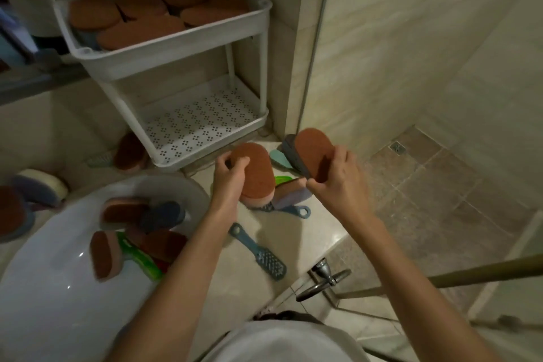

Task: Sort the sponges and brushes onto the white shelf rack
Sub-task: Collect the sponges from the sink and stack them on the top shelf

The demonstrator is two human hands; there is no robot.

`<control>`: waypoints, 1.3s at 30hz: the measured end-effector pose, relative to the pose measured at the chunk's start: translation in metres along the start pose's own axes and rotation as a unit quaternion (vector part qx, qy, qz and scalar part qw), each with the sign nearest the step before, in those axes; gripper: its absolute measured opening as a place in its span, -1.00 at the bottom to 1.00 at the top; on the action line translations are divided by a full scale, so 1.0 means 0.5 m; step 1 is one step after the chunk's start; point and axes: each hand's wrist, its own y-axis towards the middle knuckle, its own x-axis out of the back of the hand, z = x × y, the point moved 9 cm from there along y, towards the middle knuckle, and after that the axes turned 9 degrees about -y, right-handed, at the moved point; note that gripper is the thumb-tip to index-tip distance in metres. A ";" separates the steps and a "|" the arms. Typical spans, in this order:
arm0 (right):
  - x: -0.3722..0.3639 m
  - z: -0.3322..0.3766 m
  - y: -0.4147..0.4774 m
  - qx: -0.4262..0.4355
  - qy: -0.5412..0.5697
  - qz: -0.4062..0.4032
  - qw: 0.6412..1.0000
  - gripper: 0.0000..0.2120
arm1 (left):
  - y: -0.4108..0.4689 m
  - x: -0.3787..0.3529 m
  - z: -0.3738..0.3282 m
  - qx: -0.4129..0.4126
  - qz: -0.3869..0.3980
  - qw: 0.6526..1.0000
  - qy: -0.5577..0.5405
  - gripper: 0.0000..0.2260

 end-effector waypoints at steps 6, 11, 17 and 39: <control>0.056 0.142 0.048 0.067 0.061 -0.029 0.995 -0.51 | -0.039 0.060 -0.166 -0.089 -0.028 0.994 -0.064 -0.51; 0.099 0.245 0.081 0.108 0.097 -0.066 0.987 -0.52 | -0.056 0.124 -0.297 -0.190 -0.054 0.980 -0.016 -0.52; 0.168 0.356 0.139 0.143 0.132 -0.121 0.973 -0.46 | -0.053 0.176 -0.461 -0.286 -0.123 0.949 0.042 -0.54; 0.190 0.581 0.365 0.205 0.113 -0.114 0.965 -0.47 | 0.203 0.276 -0.626 -0.194 -0.178 0.963 0.053 -0.66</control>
